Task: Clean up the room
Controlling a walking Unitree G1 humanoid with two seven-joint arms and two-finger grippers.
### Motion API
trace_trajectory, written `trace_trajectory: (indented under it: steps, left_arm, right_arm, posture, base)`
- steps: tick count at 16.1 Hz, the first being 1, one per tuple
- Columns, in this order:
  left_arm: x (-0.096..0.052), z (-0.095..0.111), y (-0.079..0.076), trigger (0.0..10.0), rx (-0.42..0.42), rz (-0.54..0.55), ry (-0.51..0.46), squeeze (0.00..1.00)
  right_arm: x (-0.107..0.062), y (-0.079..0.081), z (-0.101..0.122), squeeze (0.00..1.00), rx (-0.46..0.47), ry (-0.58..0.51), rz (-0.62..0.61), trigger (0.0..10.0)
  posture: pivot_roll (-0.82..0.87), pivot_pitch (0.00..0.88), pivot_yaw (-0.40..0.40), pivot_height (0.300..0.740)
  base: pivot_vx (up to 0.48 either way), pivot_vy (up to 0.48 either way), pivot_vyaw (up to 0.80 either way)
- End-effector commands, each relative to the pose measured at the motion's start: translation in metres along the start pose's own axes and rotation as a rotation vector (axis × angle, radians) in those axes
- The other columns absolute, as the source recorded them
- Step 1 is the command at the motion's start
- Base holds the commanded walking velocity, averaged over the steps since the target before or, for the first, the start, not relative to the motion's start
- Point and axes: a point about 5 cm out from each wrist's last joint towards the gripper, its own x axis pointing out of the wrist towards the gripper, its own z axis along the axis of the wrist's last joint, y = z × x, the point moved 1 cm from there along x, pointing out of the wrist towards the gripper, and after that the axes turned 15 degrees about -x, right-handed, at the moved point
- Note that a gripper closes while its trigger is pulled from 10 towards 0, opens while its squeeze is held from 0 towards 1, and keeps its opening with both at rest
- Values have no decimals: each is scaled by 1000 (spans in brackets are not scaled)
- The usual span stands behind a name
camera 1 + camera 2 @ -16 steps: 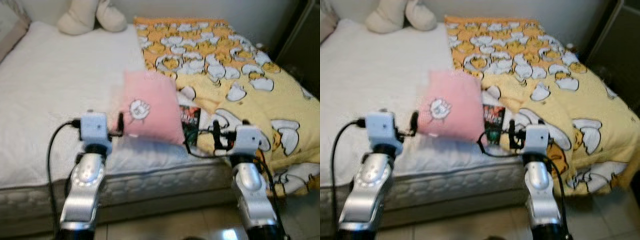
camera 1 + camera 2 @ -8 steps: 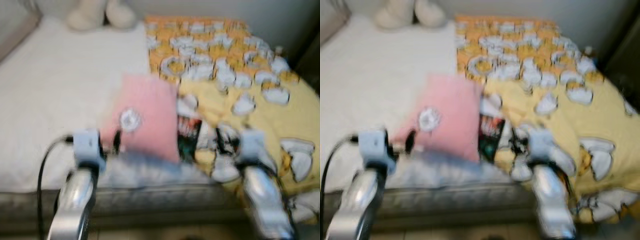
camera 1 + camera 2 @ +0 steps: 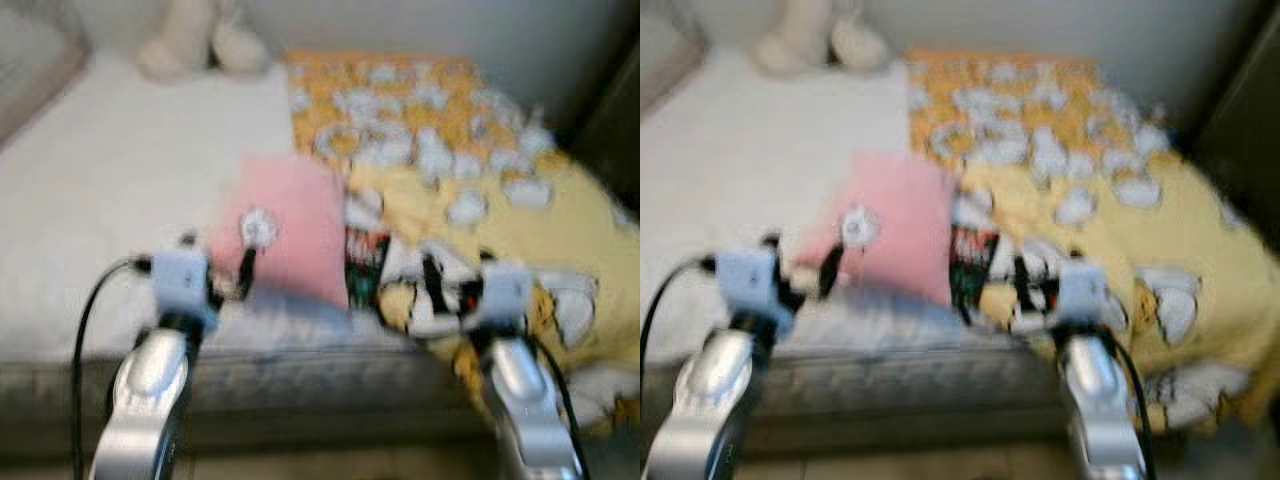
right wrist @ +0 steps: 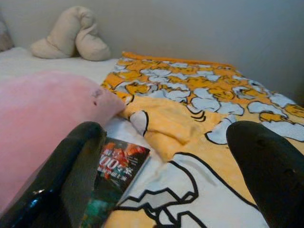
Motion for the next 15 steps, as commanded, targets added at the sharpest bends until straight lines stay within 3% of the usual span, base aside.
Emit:
trace_trajectory:
  steps: [1, 6, 9, 11, 13, 14, 15]
  left_arm:
    - [3, -3, -5, 10000, 7, -20, 17, 0]
    - [10, 1, -4, 10000, 1, -17, 9, 0]
    - [26, 3, -4, 10000, 26, -25, 17, 0]
    - [50, 0, 12, 10000, 4, 28, 92, 0]
    - [74, 2, 44, 10000, 3, 66, 160, 0]
    - [80, 1, 64, 10000, -5, 101, 200, 0]
    - [81, 1, 68, 10000, -7, 106, 212, 0]
  right_arm:
    - [6, -2, 9, 0, 2, -25, -6, 10000]
    - [11, -2, 8, 0, 13, -8, -10, 10000]
    - [29, -6, 10, 0, 101, 19, -31, 10000]
    - [45, -12, 10, 0, 211, 53, -56, 10000]
    - [63, -7, 9, 0, 292, 90, 6, 10000]
    - [69, -3, 6, 0, 345, 115, 27, 10000]
    - [70, -2, 5, 0, 364, 123, 31, 10000]
  posture:
    - [-27, 0, -19, 736]
    - [-30, 0, -8, 736]
    - [-26, 0, -2, 736]
    - [-15, 0, -4, 736]
    - [-19, 0, 15, 736]
    - [-17, 0, 27, 736]
    - [-17, 0, 27, 736]
  base:
    - [480, 0, 0]
    - [480, 0, 0]
    - [320, 0, 0]
    - [0, 0, 0]
    - [0, 0, 0]
    - [0, 0, 0]
    - [0, 0, 0]
